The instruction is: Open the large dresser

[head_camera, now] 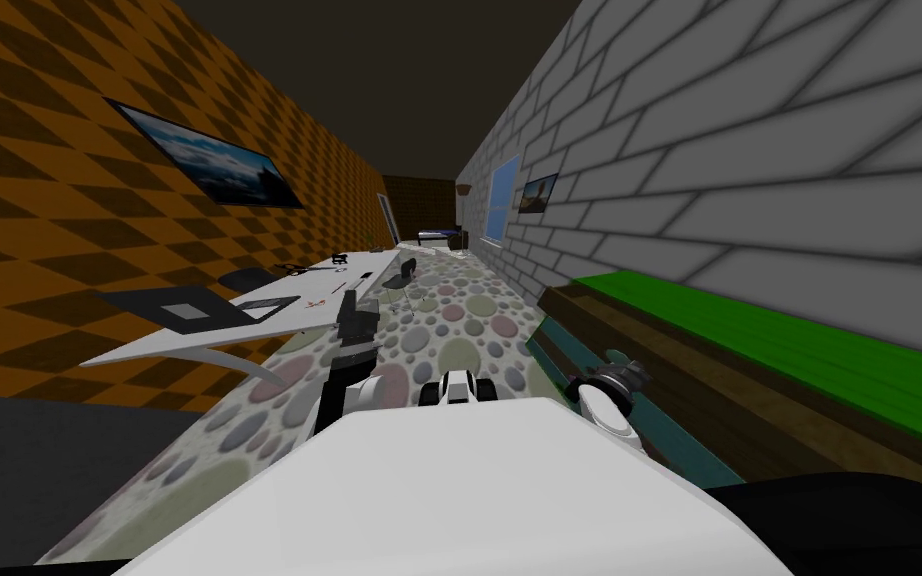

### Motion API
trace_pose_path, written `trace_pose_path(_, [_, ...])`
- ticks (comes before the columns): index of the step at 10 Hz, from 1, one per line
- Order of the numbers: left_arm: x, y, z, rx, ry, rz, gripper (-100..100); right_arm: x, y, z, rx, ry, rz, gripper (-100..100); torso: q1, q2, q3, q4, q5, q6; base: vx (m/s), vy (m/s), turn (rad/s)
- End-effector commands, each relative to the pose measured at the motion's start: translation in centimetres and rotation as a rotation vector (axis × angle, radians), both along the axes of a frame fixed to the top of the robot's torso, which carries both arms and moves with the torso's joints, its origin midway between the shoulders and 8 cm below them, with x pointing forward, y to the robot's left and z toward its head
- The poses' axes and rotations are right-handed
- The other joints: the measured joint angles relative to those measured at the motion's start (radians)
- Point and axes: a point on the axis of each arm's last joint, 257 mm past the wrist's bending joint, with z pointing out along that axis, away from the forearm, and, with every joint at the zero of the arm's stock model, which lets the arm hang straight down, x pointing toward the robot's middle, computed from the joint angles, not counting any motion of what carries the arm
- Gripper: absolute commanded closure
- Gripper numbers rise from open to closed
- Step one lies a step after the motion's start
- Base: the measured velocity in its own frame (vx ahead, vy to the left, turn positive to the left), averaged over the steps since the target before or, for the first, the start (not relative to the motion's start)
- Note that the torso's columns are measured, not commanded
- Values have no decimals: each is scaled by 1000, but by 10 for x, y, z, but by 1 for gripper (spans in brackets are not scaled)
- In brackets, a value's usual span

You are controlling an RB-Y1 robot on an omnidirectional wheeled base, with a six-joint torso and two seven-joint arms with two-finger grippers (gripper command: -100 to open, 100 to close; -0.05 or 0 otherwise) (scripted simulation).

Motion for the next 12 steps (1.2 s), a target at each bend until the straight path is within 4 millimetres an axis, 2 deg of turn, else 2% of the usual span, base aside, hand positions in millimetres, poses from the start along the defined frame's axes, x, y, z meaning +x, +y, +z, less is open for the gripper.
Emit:
trace_pose_path(1, [0, 0, 0, 0, 0, 0, 0, 1, 2, -1, 2, 2, 3, 100, -1, -2, -1, 0, 0, -1, -16, 98, -16])
trace_pose_path(3, [0, 0, 0, 0, 0, 0, 0, 2, 8, -3, 7, 5, 9, 100, -1, -1, -1, 0, 1, 1, -27, 136, -9])
trace_pose_path(4, [0, 0, 0, 0, 0, 0, 0, 1, -5, 10, 1, 3, 12, -100, 1, 0, 0, 0, 0, 1, 10, 115, -85])
trace_pose_path(6, [0, 0, 0, 0, 0, 0, 0, 2, -15, 21, 2, 3, 23, -100, -3, 0, -2, 1, 3, 4, 57, 59, -109])
trace_pose_path(12, [0, 0, 0, 0, 0, 0, 0, 9, -38, 59, -7, 0, 74, -100, 12, 8, 0, 5, 14, 4, 43, 55, -69])
